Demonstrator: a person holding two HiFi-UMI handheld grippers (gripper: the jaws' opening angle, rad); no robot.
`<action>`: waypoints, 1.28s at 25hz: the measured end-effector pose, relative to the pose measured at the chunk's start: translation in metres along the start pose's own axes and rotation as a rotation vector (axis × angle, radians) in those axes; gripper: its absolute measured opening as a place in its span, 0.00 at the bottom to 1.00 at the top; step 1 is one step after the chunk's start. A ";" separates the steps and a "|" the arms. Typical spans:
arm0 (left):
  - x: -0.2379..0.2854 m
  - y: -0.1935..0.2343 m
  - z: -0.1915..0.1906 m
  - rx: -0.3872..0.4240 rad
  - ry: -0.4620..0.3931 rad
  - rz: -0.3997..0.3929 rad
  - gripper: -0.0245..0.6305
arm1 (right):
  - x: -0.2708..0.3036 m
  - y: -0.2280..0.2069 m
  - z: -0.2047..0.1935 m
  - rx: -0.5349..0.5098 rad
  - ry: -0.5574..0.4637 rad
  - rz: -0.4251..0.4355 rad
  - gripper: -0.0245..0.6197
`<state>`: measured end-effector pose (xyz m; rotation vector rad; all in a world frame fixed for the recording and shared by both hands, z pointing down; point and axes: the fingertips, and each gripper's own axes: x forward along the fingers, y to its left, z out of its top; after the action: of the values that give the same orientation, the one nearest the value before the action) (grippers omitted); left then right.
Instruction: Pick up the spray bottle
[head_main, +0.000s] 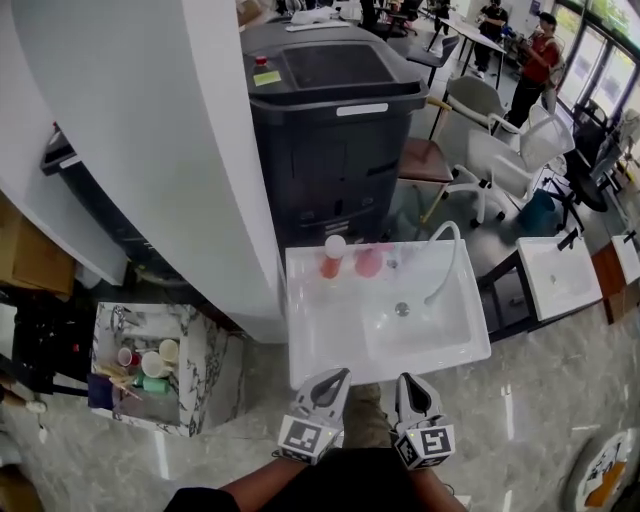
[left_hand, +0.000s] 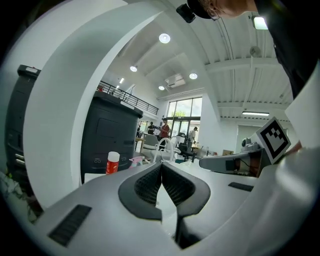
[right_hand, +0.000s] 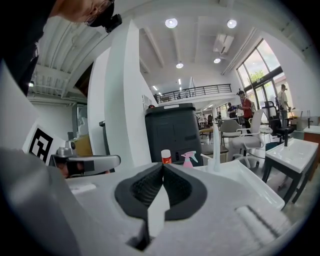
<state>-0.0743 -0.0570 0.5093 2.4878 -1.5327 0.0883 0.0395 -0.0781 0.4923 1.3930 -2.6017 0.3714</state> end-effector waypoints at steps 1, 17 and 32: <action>0.005 0.004 -0.001 -0.005 0.003 0.009 0.06 | 0.009 -0.003 0.001 0.000 -0.001 0.008 0.04; 0.146 0.078 -0.021 -0.028 0.084 0.108 0.06 | 0.212 -0.084 0.000 0.009 0.057 0.134 0.04; 0.224 0.118 -0.029 -0.107 0.132 0.204 0.07 | 0.360 -0.154 -0.108 0.018 0.263 0.089 0.46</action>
<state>-0.0758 -0.2978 0.5926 2.1926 -1.6840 0.1935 -0.0271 -0.4136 0.7114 1.1480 -2.4548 0.5514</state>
